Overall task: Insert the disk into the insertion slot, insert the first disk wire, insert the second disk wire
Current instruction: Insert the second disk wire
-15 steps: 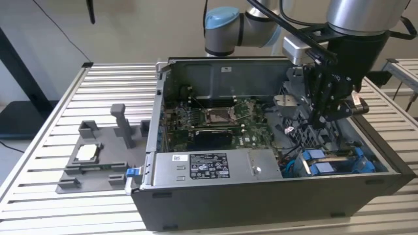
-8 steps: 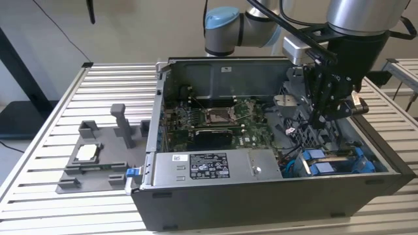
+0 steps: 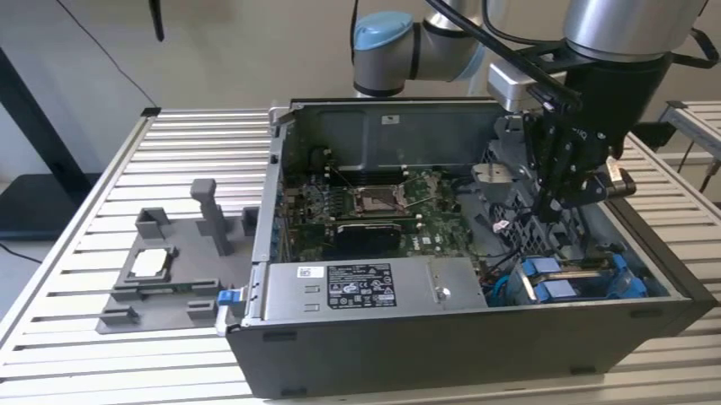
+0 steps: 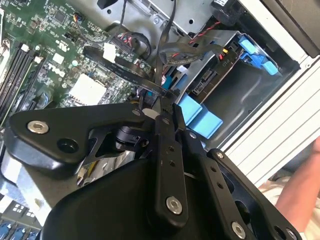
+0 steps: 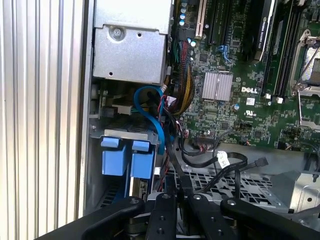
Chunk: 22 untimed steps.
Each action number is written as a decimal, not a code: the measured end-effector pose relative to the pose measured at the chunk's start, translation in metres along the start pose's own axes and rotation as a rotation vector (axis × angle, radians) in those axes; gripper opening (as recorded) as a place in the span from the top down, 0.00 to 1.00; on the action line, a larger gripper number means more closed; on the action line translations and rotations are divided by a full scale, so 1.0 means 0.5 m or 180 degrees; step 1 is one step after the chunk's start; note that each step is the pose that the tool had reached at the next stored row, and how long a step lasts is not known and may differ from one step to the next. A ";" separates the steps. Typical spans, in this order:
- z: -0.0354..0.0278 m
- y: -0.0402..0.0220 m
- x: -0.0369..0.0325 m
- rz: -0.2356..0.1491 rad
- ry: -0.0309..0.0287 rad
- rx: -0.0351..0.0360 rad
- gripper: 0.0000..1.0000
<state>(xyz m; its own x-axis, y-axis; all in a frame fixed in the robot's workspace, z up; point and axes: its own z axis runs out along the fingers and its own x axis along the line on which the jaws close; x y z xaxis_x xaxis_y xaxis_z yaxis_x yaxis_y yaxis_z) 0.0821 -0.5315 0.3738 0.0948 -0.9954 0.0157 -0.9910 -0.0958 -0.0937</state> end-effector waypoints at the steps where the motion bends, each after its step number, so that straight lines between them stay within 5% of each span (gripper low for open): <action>1: 0.000 0.000 0.000 0.0000 0.0002 0.0000 0.85; 3: 0.000 0.000 0.000 -0.0002 0.0016 -0.0002 0.85; 5: 0.000 0.000 -0.003 -0.0005 0.0058 -0.0005 0.83; 9: 0.001 -0.002 -0.019 -0.0025 0.0257 -0.0023 0.77; 11: 0.003 -0.002 -0.029 -0.0031 0.0325 -0.0024 0.77; 16: 0.006 -0.003 -0.034 -0.0029 0.0331 0.0007 0.77; 22: 0.007 -0.002 -0.034 -0.0027 0.0332 0.0016 0.84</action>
<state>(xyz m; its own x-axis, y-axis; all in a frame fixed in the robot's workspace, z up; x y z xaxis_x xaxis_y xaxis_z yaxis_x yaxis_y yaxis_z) 0.0820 -0.5144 0.3701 0.0926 -0.9885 0.1200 -0.9897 -0.1046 -0.0982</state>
